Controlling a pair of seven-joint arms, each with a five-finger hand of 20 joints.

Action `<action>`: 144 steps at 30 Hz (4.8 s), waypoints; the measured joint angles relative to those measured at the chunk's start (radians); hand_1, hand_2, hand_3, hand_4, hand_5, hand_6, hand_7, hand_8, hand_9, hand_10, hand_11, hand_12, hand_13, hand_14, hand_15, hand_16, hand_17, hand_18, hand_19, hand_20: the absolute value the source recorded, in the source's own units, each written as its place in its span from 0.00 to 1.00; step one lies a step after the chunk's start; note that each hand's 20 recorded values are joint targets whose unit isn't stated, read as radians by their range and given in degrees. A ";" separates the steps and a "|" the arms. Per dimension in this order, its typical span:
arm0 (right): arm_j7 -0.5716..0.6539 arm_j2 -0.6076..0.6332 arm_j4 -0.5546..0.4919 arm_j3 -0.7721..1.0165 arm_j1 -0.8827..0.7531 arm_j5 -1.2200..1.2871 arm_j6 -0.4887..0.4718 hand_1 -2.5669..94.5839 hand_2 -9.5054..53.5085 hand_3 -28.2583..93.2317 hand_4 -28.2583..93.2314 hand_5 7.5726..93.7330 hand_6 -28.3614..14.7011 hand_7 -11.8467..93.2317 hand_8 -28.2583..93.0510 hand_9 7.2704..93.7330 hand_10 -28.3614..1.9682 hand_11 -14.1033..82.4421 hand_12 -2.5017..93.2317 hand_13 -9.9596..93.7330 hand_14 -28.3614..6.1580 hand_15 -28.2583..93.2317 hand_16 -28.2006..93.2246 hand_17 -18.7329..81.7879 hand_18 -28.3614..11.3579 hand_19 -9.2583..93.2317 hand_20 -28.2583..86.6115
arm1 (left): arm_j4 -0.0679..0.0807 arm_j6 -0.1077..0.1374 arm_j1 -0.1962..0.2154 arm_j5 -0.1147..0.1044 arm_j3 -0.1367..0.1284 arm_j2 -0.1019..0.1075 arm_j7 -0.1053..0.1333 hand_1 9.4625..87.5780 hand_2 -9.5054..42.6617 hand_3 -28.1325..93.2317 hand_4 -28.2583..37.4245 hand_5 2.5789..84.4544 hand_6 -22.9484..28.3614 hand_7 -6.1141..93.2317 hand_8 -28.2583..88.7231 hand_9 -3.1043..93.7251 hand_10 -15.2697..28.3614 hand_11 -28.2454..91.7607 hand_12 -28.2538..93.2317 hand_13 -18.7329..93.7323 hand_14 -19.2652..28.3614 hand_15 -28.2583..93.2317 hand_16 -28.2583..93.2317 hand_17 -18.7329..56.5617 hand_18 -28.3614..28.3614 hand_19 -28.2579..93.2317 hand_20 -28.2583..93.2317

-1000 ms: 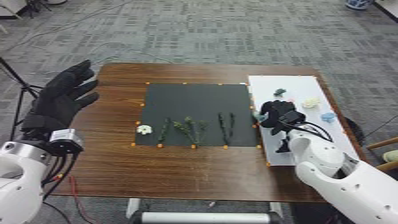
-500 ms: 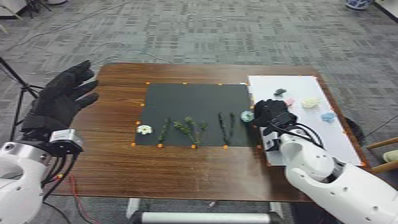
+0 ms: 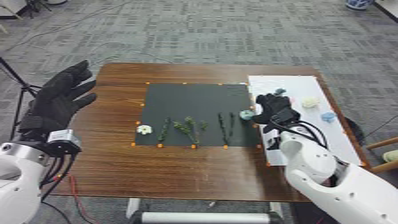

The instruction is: Arrange flowers

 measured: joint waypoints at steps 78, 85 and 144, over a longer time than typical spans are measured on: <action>-0.178 -0.563 0.421 -0.746 0.771 0.141 0.155 0.57 0.00 0.89 0.00 0.80 0.76 0.50 0.17 0.88 0.79 0.41 0.49 0.76 0.67 0.89 0.53 0.56 0.23 0.99 0.74 | 0.039 -0.004 -0.165 -0.001 0.051 0.121 -0.009 0.18 0.15 0.79 0.00 0.22 0.48 0.26 0.16 0.19 0.55 0.39 0.39 0.21 0.65 0.57 0.19 0.08 0.82 0.54 0.32; -0.152 -0.615 0.488 -0.795 0.763 0.142 0.146 0.58 0.00 0.88 0.00 0.84 0.79 0.43 0.19 0.93 0.82 0.32 0.49 0.77 0.67 0.89 0.51 0.57 0.22 0.99 0.74 | 0.042 -0.008 -0.176 -0.001 0.085 0.122 -0.003 0.18 0.15 0.79 0.00 0.22 0.48 0.26 0.16 0.19 0.55 0.38 0.38 0.21 0.65 0.57 0.19 0.08 0.82 0.54 0.32; -0.051 -0.653 0.539 -0.768 0.728 0.119 -0.025 0.42 0.00 0.85 0.00 0.58 0.72 0.34 0.10 0.65 0.65 0.31 0.19 0.69 0.61 0.89 0.51 0.52 0.20 0.97 0.76 | 0.061 -0.026 -0.227 -0.001 0.136 0.128 -0.002 0.18 0.15 0.79 0.00 0.22 0.48 0.26 0.16 0.19 0.55 0.39 0.39 0.21 0.65 0.57 0.19 0.07 0.82 0.54 0.32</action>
